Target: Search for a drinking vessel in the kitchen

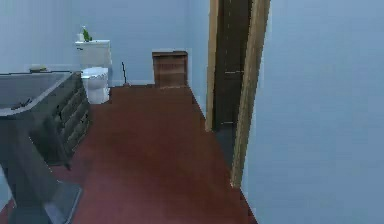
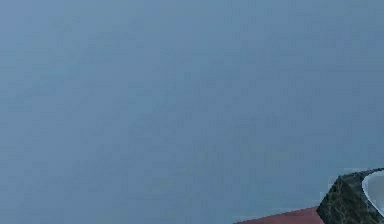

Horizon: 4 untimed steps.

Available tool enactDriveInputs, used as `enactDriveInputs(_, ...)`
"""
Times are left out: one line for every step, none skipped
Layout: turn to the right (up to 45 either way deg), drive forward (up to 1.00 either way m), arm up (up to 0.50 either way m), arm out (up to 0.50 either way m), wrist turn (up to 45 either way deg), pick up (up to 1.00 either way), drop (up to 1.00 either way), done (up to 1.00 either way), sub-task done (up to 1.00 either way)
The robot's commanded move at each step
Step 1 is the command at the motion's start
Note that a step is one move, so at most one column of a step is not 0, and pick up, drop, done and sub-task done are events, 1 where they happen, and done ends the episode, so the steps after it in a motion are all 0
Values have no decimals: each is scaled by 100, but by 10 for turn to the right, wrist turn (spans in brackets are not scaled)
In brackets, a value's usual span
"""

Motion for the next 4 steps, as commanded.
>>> enactDriveInputs(0, 100, 0, 0, 0, 0, 0, 0, 0)
enactDriveInputs(-90, 0, 0, 0, 0, 0, 0, 0, 0)
enactDriveInputs(0, 40, 0, 0, 0, 0, 0, 0, 0)
enactDriveInputs(0, 15, 0, 0, 0, 0, 0, 0, 0)
